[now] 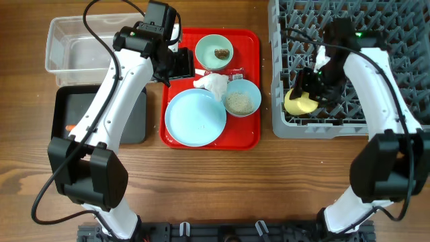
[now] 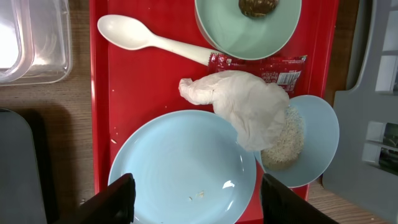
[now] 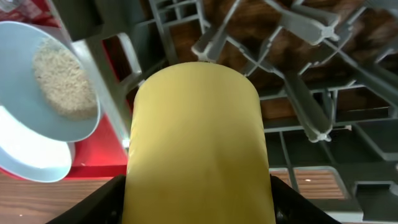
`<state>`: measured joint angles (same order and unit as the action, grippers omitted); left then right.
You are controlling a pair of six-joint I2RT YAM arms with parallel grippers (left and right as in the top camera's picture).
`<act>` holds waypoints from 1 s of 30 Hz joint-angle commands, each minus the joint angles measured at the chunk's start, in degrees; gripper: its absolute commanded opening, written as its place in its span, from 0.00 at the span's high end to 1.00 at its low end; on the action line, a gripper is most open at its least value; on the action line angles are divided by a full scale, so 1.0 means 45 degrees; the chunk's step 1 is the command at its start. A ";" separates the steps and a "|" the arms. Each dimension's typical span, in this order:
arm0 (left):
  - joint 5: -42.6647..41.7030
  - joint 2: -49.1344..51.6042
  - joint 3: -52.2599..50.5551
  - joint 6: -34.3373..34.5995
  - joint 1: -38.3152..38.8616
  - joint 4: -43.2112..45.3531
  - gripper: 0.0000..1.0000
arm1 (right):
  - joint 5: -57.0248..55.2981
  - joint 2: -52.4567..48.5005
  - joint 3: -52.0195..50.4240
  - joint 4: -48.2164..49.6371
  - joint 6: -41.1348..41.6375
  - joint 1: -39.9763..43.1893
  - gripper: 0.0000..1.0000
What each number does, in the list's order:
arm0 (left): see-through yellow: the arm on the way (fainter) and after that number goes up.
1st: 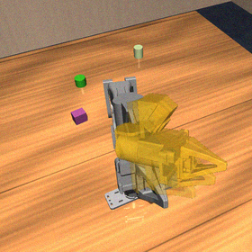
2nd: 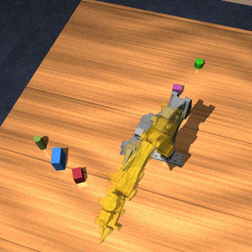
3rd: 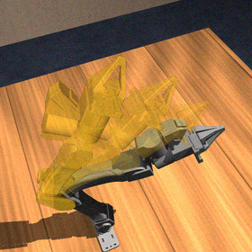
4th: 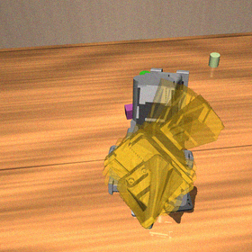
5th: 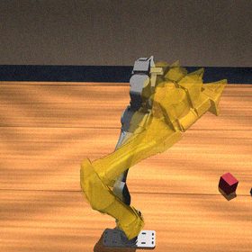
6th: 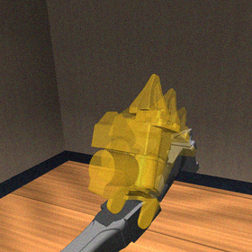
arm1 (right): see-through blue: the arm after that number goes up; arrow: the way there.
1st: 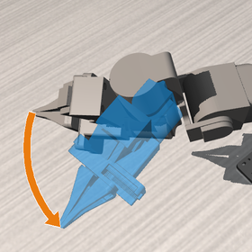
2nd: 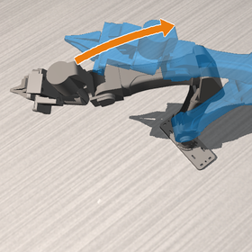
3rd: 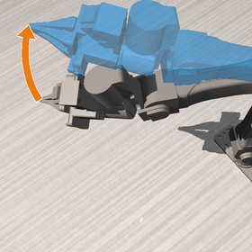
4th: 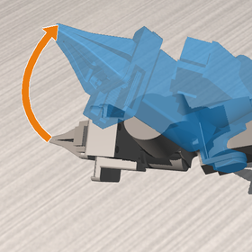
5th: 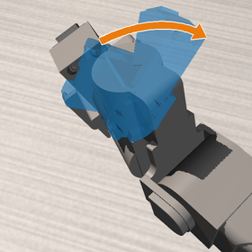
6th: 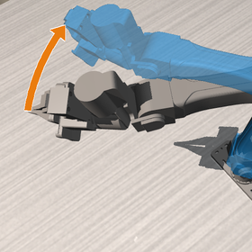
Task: Sort waste into correct bins and load items into the dishwasher rack
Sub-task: 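Place the yellow cup upside down in the rack with the right gripper, then grasp the edge of the light-blue plate with the right gripper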
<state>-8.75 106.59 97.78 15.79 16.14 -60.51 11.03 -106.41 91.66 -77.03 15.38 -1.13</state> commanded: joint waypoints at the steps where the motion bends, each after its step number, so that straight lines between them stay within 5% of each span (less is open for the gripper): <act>1: 0.0214 -0.0185 -0.0063 0.0024 0.0044 -0.0039 0.36 | -0.0500 -0.0452 0.0107 0.0034 0.0296 -0.0034 0.32; 7: 0.0214 -0.0185 -0.0063 0.0024 0.0044 0.0107 0.30 | -0.0049 -0.0374 0.1088 -0.0102 0.0117 -0.0034 0.28; 10: 0.0209 -0.0185 -0.0063 0.0024 0.0044 0.0102 0.30 | -0.0049 -0.0379 0.1710 -0.0393 -0.0121 -0.0034 0.00; 23: 0.0204 -0.0214 -0.0058 0.0321 -0.0219 0.0131 0.31 | 0.0665 -0.0015 0.3575 -0.1379 -0.0758 -0.0583 0.18; 25: 0.0204 -0.0563 -0.0005 0.0646 -0.0787 -0.0073 0.30 | 0.1787 -0.0015 0.3575 -0.1234 -0.1428 -0.1525 0.26; 30: 0.0204 -0.2433 0.0112 0.1472 -0.3002 -0.0583 0.28 | 0.1175 -0.0024 0.3016 0.0389 -0.0330 -0.4852 0.25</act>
<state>-8.36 102.13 97.76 19.86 7.18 -62.50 17.19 -107.74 106.54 -76.88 10.63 -18.52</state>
